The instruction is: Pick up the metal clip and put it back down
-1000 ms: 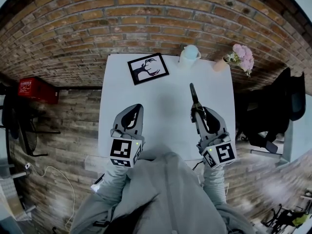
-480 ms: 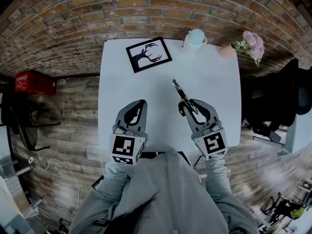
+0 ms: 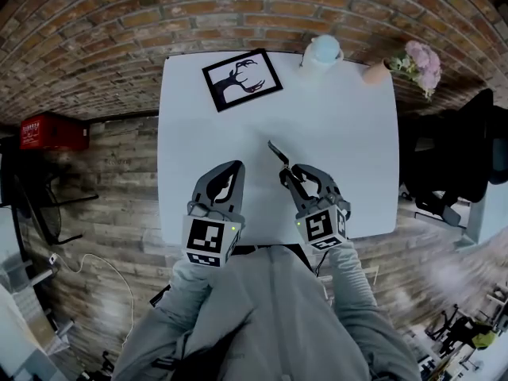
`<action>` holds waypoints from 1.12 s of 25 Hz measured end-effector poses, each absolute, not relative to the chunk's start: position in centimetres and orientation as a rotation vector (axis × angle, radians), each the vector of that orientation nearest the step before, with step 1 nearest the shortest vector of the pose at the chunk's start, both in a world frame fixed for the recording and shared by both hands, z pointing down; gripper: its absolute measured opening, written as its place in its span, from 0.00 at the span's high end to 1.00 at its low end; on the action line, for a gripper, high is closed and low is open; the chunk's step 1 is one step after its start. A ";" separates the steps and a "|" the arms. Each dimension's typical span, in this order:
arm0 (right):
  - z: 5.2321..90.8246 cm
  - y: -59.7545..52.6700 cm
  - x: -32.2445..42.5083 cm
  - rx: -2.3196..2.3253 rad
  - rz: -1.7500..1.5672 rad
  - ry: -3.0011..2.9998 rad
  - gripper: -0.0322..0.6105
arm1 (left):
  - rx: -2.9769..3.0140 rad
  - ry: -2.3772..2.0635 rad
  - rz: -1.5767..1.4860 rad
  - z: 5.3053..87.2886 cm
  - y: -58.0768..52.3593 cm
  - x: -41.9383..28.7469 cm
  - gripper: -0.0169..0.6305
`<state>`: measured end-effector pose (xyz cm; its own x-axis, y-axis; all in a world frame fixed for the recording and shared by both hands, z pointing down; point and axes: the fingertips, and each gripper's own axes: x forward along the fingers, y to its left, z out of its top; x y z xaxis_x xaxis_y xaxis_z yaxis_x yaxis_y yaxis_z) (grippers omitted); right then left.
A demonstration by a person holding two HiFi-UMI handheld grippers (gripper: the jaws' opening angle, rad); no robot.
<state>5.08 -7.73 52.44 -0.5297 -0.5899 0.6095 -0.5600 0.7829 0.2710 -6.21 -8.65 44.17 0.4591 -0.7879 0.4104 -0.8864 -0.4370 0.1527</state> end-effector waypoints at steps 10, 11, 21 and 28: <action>57.3 -6.6 3.4 0.749 -0.137 -2.182 0.80 | 2.357 -1.391 0.419 45.4 -8.5 -6.1 0.93; 57.7 -6.5 3.4 0.742 -0.146 -2.175 0.80 | 2.359 -1.388 0.423 45.6 -8.5 -6.0 0.93; 60.2 -6.3 3.1 0.715 -0.177 -2.141 0.80 | 2.350 -1.384 0.429 46.0 -8.2 -6.3 0.93; 60.9 -6.2 2.6 0.688 -0.219 -2.140 0.79 | 2.329 -1.402 0.430 46.2 -8.1 -7.2 0.93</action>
